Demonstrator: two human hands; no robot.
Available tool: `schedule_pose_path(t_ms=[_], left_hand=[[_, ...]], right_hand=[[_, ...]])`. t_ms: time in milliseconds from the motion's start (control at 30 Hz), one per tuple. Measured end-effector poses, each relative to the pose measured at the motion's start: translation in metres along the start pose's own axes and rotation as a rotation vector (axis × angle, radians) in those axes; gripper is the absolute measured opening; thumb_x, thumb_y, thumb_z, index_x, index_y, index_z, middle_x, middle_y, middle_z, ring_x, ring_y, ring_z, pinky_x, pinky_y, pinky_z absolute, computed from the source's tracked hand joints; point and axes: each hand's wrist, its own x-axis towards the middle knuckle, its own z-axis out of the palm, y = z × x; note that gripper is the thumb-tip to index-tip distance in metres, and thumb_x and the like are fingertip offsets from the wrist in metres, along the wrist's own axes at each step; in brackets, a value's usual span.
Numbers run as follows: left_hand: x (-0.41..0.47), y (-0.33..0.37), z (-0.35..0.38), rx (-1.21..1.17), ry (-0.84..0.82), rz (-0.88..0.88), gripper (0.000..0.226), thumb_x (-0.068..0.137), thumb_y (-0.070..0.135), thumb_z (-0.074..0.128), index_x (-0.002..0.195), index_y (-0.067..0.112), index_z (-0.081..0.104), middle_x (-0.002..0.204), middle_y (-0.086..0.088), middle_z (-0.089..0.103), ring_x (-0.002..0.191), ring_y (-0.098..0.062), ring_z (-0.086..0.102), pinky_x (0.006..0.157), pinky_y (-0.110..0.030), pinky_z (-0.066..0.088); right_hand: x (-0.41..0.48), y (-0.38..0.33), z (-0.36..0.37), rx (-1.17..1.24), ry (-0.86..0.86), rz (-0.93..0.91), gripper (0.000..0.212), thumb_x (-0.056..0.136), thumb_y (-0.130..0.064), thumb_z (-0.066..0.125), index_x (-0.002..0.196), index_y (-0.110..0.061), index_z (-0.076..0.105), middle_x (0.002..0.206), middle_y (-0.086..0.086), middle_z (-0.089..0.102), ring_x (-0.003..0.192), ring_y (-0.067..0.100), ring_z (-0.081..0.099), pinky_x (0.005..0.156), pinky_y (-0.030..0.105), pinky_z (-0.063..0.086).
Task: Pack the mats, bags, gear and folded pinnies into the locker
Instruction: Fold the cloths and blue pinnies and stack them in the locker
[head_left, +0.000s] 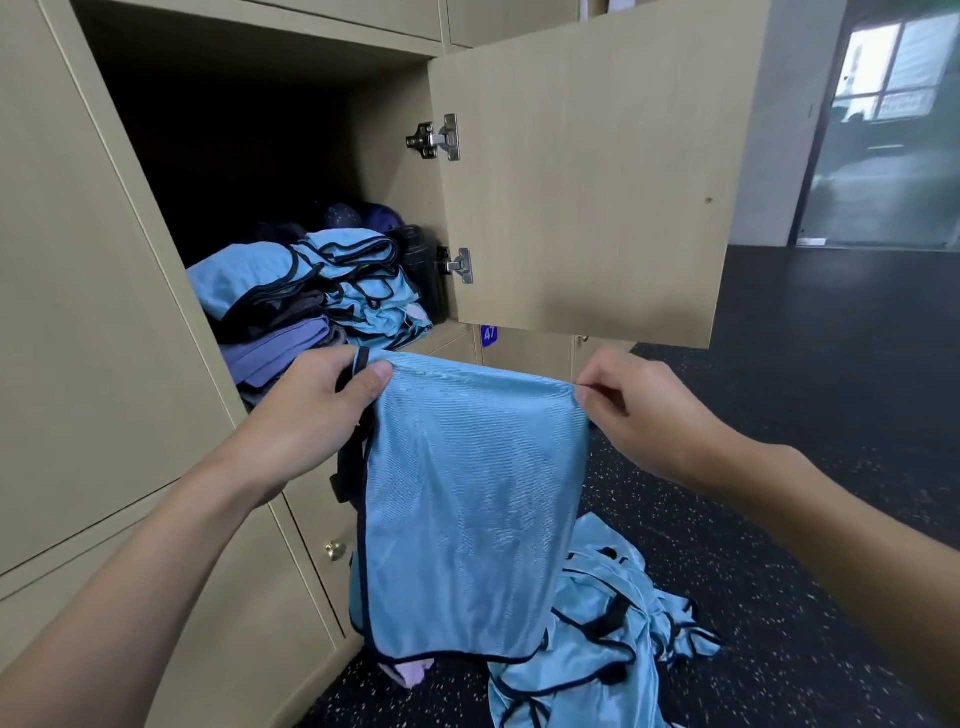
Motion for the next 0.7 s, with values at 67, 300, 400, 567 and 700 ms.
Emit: schedule_pose_path(t_ms=[67,300,400,567,700], left_hand=[[0.001,-0.002,0.002,0.001,0.016,0.004,0.035,0.102,0.032,0.052,0.096,0.0,0.064,0.097,-0.021,0.068,0.076,-0.015,0.058,0.077,-0.043,0.05],[0.003,-0.005,0.013,-0.018,0.034,-0.003,0.043,0.097,0.039,0.059,0.091,-0.004,0.062,0.076,-0.016,0.059,0.066,-0.018,0.052,0.065,-0.041,0.046],[0.002,-0.006,0.025,0.014,0.12,-0.033,0.047,0.092,0.038,0.067,0.079,-0.006,0.057,0.065,-0.008,0.049,0.058,-0.017,0.046,0.06,-0.035,0.04],[-0.004,0.002,0.049,0.181,0.327,-0.039,0.05,0.089,0.036,0.069,0.058,0.007,0.043,0.053,0.004,0.035,0.053,-0.019,0.033,0.057,-0.032,0.028],[-0.005,0.011,0.065,0.134,0.271,-0.063,0.055,0.087,0.036,0.07,0.05,0.014,0.036,0.047,0.006,0.029,0.051,-0.021,0.03,0.053,-0.032,0.028]], right_hand=[[-0.001,-0.001,0.0,0.046,0.025,0.014,0.02,0.096,-0.01,0.052,0.081,-0.023,0.048,0.069,-0.002,0.066,0.057,0.013,0.05,0.054,0.027,0.041],[-0.002,-0.004,0.006,-0.001,-0.11,0.045,0.03,0.092,-0.026,0.066,0.065,-0.028,0.054,0.058,-0.008,0.045,0.052,0.005,0.038,0.052,0.02,0.032],[-0.003,-0.007,0.007,-0.046,-0.074,0.094,0.031,0.094,-0.022,0.059,0.07,-0.005,0.05,0.061,0.0,0.043,0.051,0.009,0.03,0.049,0.024,0.028],[0.002,-0.026,0.004,0.201,-0.057,0.254,0.01,0.089,-0.006,0.057,0.09,-0.011,0.048,0.059,0.005,0.051,0.04,0.013,0.047,0.04,0.021,0.038],[-0.003,-0.046,0.013,0.583,-0.235,0.393,0.027,0.094,0.006,0.047,0.111,-0.014,0.041,0.067,0.022,0.059,0.043,0.03,0.06,0.042,0.033,0.053]])
